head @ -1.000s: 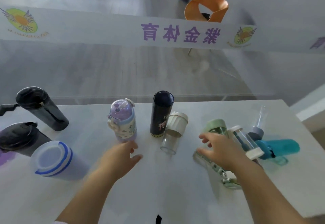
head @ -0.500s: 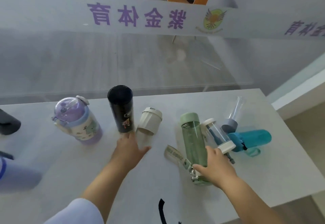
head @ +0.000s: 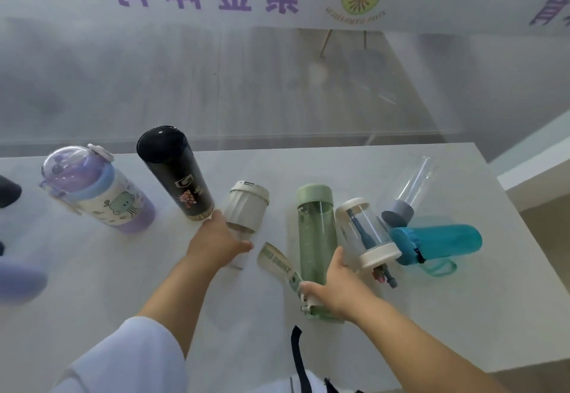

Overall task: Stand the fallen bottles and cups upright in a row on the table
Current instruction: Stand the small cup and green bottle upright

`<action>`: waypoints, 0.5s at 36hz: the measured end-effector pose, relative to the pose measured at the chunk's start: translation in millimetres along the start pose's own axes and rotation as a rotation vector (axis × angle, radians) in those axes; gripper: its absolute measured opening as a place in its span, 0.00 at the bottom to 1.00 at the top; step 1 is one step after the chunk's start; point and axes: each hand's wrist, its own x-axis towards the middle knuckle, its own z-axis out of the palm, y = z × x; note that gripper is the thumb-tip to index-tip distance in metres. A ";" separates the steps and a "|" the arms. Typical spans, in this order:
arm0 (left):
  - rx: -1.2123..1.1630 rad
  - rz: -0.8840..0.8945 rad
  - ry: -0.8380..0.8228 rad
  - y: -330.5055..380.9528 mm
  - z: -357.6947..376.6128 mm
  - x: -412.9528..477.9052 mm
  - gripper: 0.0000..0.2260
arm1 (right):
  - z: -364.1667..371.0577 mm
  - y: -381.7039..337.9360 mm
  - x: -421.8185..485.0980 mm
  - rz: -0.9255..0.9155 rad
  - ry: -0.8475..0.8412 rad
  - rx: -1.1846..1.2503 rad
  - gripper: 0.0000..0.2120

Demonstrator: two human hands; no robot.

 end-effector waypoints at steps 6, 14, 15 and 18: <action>-0.147 -0.004 -0.072 -5.1 7.9 -12.3 0.26 | -4.2 9.7 -1.0 -0.032 0.081 -0.092 0.51; -0.386 0.085 0.069 -15.5 16.3 -32.8 0.32 | -34.1 6.0 -13.4 -0.078 0.247 -0.081 0.43; -0.400 0.105 0.089 -16.8 16.5 -34.4 0.33 | -39.6 3.1 -15.4 -0.074 0.277 -0.070 0.40; -0.428 0.167 0.110 -21.6 18.7 -39.2 0.32 | -58.8 -5.5 -21.8 -0.067 0.346 -0.002 0.36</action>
